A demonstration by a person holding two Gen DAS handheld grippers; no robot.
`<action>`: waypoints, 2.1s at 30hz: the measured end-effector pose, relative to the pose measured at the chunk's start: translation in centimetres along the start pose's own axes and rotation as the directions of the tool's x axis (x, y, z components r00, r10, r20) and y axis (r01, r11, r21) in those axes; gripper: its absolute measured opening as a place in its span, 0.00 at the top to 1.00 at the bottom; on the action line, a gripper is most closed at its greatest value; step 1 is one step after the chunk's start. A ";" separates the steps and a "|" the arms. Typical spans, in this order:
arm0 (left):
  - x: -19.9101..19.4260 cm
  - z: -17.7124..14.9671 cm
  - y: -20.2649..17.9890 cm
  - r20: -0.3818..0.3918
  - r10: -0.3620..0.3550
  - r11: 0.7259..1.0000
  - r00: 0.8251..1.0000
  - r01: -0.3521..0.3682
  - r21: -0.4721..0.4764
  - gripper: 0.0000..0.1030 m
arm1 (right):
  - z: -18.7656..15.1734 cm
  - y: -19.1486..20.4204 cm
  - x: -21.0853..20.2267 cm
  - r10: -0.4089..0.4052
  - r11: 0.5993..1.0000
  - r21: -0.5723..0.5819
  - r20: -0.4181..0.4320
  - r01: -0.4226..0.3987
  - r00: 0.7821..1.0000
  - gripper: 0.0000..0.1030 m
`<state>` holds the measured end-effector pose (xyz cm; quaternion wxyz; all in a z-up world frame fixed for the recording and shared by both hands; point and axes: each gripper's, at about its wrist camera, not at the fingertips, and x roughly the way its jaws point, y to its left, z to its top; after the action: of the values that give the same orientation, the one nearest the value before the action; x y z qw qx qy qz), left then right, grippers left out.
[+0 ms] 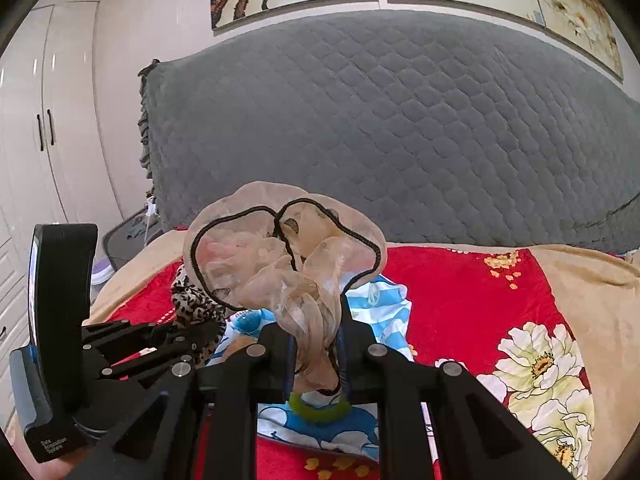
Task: Organize objects
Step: 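Lower the leopard scrunchie beside the bread while the right tool lowers the sheer scrunchie onto the hair tie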
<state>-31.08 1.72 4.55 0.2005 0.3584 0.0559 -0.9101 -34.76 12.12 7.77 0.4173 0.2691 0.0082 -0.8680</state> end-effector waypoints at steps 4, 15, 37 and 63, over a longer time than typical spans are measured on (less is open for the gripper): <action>1.4 -0.3 -0.3 -0.016 0.002 1.000 1.000 -0.002 0.008 0.89 | -0.8 -0.4 1.6 -0.004 1.000 0.004 -0.026 0.004 1.000 0.83; 5.2 -1.5 -0.2 -0.074 0.013 1.000 0.997 -0.012 0.007 0.89 | -3.5 -0.9 5.5 -0.019 1.000 0.005 -0.107 0.019 0.994 0.83; 8.7 -3.1 -0.2 -0.117 0.026 1.000 0.993 -0.025 0.014 0.89 | -6.2 -1.5 9.2 -0.045 0.999 0.020 -0.195 0.050 0.980 0.83; 11.2 -4.0 -0.7 -0.156 0.046 0.999 0.987 -0.044 0.017 0.89 | -7.2 -1.6 10.5 -0.050 0.998 0.021 -0.230 0.056 0.972 0.83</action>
<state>-36.30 -0.32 -6.00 0.2134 0.4311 0.0570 -0.8749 -37.92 7.32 -3.73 0.3867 0.3728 0.0517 -0.8419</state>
